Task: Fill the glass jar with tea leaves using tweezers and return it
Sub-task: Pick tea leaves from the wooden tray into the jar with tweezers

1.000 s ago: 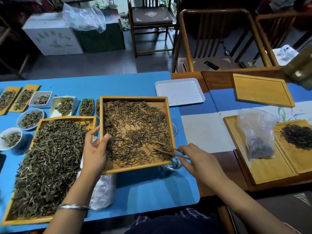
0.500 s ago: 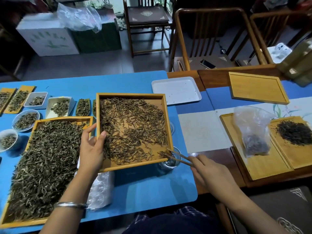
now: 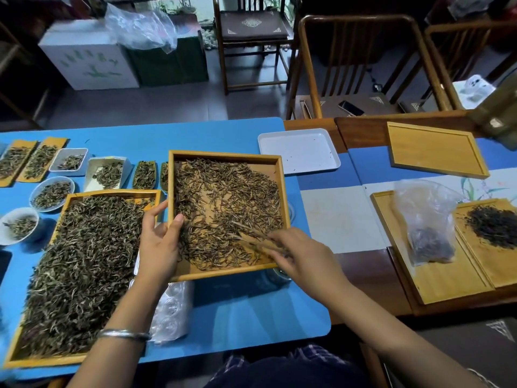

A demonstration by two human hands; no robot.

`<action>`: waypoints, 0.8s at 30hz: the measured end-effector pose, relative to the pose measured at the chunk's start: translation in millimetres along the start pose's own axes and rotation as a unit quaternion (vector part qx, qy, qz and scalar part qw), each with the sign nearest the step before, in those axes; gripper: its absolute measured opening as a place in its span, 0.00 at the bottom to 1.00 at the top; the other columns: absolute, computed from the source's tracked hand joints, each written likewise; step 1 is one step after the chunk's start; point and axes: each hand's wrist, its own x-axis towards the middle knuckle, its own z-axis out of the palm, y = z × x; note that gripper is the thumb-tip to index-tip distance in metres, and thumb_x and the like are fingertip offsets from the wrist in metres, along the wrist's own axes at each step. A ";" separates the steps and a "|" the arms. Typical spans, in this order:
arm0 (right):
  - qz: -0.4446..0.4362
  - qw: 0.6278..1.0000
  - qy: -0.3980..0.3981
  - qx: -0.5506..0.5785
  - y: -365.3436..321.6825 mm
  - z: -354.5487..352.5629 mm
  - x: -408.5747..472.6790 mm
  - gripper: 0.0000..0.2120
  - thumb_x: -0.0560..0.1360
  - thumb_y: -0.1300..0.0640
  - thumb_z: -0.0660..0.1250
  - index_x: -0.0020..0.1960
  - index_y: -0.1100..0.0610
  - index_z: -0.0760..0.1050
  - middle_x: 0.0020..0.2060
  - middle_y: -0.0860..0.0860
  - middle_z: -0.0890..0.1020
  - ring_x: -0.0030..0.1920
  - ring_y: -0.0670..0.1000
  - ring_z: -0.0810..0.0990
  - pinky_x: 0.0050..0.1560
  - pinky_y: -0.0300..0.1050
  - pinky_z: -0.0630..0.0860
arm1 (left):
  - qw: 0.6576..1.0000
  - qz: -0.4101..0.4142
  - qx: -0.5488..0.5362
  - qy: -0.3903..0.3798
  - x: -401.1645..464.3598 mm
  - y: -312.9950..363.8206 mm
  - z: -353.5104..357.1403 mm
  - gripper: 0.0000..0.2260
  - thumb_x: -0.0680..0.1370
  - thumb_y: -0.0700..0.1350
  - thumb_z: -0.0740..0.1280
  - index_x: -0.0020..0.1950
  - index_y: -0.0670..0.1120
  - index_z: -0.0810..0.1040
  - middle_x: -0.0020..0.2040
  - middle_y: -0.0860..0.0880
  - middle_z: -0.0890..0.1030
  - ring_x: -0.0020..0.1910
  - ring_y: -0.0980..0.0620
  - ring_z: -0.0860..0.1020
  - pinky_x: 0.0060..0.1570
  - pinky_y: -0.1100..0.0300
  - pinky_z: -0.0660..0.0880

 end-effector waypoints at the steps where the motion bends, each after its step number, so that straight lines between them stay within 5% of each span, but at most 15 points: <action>1: -0.013 1.000 -0.013 -0.022 -1.7 3.4 0.7 0.14 0.79 0.47 0.60 0.64 0.48 0.71 0.54 0.48 0.76 0.50 0.53 0.79 0.43 0.52 0.77 | 1.000 -0.001 -0.001 0.000 0.0 0.3 0.1 0.13 0.79 0.48 0.66 0.55 0.68 0.73 0.42 0.42 0.78 0.41 0.46 0.72 0.41 0.51 0.71; 9: -0.017 0.999 -0.025 -0.045 20.6 9.9 -23.4 0.17 0.79 0.50 0.61 0.67 0.48 0.70 0.48 0.50 0.76 0.44 0.54 0.79 0.34 0.51 0.75 | 1.000 -0.001 0.003 0.002 0.1 -1.6 0.2 0.13 0.80 0.45 0.65 0.59 0.62 0.71 0.39 0.49 0.85 0.43 0.48 0.82 0.51 0.47 0.76; 13: 0.011 0.998 -0.009 -0.068 33.1 8.7 -35.8 0.15 0.78 0.49 0.62 0.64 0.48 0.73 0.47 0.48 0.77 0.43 0.52 0.80 0.33 0.50 0.77 | 1.000 -0.002 0.005 0.000 1.4 -3.7 -0.3 0.13 0.80 0.46 0.65 0.59 0.63 0.71 0.39 0.52 0.85 0.39 0.57 0.83 0.43 0.55 0.77; 18: 0.032 0.996 -0.016 -0.083 42.3 8.1 -46.6 0.14 0.79 0.48 0.61 0.64 0.48 0.73 0.49 0.47 0.78 0.45 0.51 0.80 0.35 0.48 0.77 | 1.000 -0.012 0.013 0.006 2.0 -3.8 -1.7 0.13 0.79 0.48 0.66 0.56 0.67 0.73 0.42 0.48 0.85 0.44 0.50 0.82 0.51 0.45 0.78; 24: 0.055 0.994 -0.019 -0.090 50.4 1.4 -58.0 0.14 0.79 0.47 0.60 0.64 0.46 0.72 0.51 0.46 0.78 0.48 0.50 0.80 0.39 0.48 0.77 | 1.000 -0.015 0.015 0.007 1.8 -2.6 -1.2 0.13 0.79 0.47 0.66 0.55 0.67 0.73 0.41 0.49 0.85 0.44 0.49 0.82 0.47 0.48 0.78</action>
